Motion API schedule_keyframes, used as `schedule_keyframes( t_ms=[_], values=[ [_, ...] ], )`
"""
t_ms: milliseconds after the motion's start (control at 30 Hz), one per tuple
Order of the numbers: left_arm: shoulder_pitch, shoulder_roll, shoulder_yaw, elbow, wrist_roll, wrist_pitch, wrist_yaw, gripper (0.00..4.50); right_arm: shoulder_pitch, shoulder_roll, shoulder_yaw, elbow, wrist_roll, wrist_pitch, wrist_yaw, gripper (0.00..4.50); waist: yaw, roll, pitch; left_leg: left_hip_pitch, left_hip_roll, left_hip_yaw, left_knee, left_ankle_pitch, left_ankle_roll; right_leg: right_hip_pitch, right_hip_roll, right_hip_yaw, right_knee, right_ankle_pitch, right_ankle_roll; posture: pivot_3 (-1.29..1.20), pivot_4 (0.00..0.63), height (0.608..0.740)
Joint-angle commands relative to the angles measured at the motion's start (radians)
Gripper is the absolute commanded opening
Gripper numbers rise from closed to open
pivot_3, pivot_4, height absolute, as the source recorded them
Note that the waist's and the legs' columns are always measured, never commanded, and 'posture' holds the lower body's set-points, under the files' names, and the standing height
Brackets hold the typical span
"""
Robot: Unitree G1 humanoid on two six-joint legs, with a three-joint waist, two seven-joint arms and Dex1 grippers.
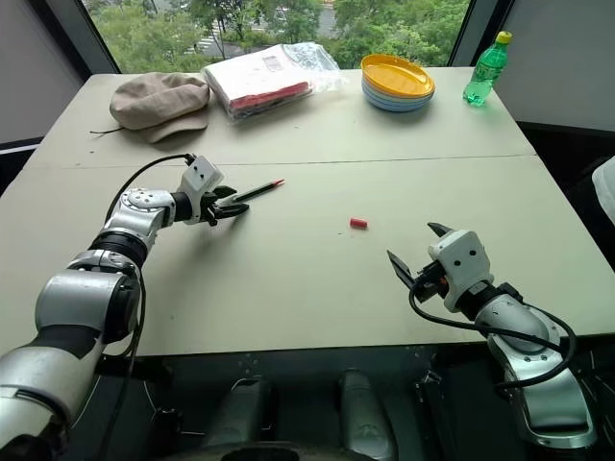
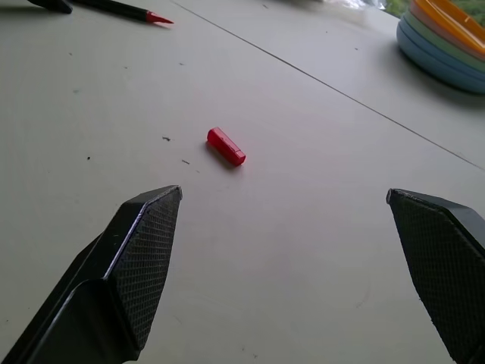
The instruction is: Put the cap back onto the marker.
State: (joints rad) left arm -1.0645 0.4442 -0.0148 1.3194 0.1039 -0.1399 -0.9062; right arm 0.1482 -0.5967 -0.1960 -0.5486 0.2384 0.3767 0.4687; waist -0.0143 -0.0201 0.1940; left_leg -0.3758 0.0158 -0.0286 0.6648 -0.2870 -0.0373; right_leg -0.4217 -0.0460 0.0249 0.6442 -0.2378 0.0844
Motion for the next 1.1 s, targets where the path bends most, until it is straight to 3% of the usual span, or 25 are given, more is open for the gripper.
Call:
schedule_keyframes(
  t_ms=[33, 67, 367, 667, 833, 1100],
  values=[
    [-0.011, 0.006, 0.019, 0.014, -0.002, 0.031, 0.022, 0.52, -0.001, -0.003, -0.029, -0.048, -0.009, -0.01, -0.006, 4.5, -0.001, 0.0, 0.0, 0.0, 0.0, 0.0, 0.0, 0.0, 0.0, 0.0, 0.0, 0.0, 0.001, 0.0, 0.0, 0.0, 0.15, 0.74],
    [-0.009, 0.006, 0.018, 0.014, 0.001, 0.035, 0.024, 0.04, -0.002, -0.004, -0.029, -0.048, -0.01, -0.01, -0.006, 4.5, 0.0, 0.0, 0.0, 0.001, 0.0, 0.0, 0.0, 0.0, 0.0, 0.0, 0.0, 0.0, 0.001, 0.0, 0.0, 0.0, 0.15, 0.74],
    [-0.002, 0.007, 0.018, 0.008, 0.0, 0.028, -0.012, 0.04, -0.022, -0.002, -0.021, -0.04, -0.019, -0.008, -0.004, 4.5, 0.0, 0.0, 0.0, 0.001, 0.0, 0.0, 0.0, 0.0, 0.0, 0.0, 0.0, 0.0, 0.001, 0.0, 0.0, 0.0, 0.15, 0.74],
    [0.04, 0.061, -0.006, -0.097, -0.017, -0.201, -0.267, 0.04, -0.13, 0.034, 0.037, 0.099, 0.029, -0.029, 0.064, 4.5, -0.002, 0.0, 0.0, 0.001, 0.0, 0.0, 0.0, 0.0, 0.0, 0.0, 0.0, 0.0, 0.001, 0.0, 0.0, 0.0, 0.15, 0.74],
    [0.127, 0.095, 0.01, -0.249, -0.074, -0.269, -0.381, 0.04, -0.256, 0.039, 0.07, 0.286, 0.063, -0.058, 0.16, 4.5, -0.001, 0.0, 0.0, 0.0, 0.0, 0.0, 0.0, 0.0, 0.0, -0.001, 0.0, 0.0, 0.002, 0.0, 0.0, 0.0, 0.15, 0.74],
    [0.418, 0.153, 0.075, -0.777, -0.238, -0.029, -0.349, 0.04, -0.513, 0.005, 0.148, 0.676, 0.048, -0.135, 0.383, 4.5, -0.005, 0.0, 0.0, 0.0, 0.0, 0.0, 0.001, 0.0, 0.0, -0.001, 0.0, 0.001, 0.003, 0.0, 0.0, 0.0, 0.15, 0.74]
  ],
)
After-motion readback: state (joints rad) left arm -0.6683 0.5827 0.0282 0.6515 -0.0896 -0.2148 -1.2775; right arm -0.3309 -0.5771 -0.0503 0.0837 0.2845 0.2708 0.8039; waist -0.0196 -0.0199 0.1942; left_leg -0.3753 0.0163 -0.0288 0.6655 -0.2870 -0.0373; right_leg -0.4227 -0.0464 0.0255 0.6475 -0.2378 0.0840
